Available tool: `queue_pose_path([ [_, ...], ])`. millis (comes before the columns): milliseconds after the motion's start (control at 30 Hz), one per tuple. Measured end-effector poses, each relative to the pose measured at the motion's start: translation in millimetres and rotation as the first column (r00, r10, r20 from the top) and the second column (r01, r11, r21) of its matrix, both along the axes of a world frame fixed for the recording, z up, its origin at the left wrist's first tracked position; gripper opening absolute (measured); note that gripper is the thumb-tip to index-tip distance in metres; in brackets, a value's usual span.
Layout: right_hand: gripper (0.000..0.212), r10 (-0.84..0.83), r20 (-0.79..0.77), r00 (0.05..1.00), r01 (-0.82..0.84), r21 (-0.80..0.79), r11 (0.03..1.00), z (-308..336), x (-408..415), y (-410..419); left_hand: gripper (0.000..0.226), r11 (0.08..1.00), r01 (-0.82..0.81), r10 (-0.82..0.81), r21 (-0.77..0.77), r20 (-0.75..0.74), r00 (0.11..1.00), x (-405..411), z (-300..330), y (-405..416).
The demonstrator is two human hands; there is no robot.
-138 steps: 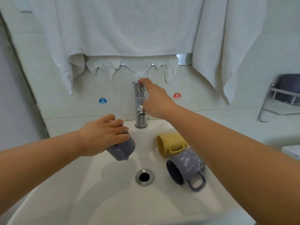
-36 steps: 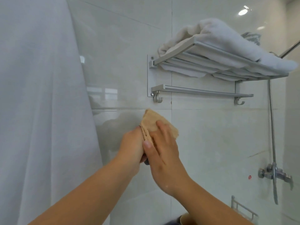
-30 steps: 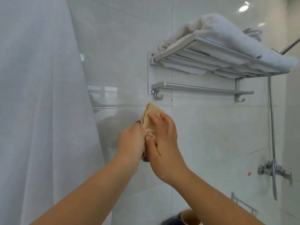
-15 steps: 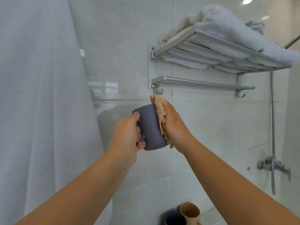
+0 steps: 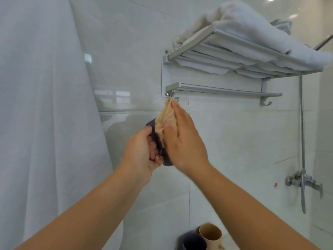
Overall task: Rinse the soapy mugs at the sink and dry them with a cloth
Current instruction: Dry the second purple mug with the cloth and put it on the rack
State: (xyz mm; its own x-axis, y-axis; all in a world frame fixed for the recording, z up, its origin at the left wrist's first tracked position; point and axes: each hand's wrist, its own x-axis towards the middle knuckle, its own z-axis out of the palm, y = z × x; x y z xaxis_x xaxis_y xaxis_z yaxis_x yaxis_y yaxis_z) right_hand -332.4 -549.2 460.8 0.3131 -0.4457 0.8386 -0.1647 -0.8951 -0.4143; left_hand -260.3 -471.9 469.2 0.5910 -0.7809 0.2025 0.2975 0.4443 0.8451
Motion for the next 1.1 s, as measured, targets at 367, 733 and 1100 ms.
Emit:
queue_pose_path([
  [367,0.053,0.541,0.404,0.737,-0.625,0.712,0.320,2,-28,-20,0.054,0.991,0.117,-0.119,-0.067,-0.026,0.993,20,-4,2],
  [733,0.018,0.356,0.279,0.892,-0.452,0.589,0.670,-10,-27,-11,0.017,0.862,-0.493,0.461,-0.118,0.585,0.667,21,-21,-27],
  [1100,0.067,0.171,0.074,0.983,-0.169,-0.026,0.985,-29,-16,4,0.083,0.993,-0.114,0.084,0.040,0.445,0.891,1,2,-18],
])
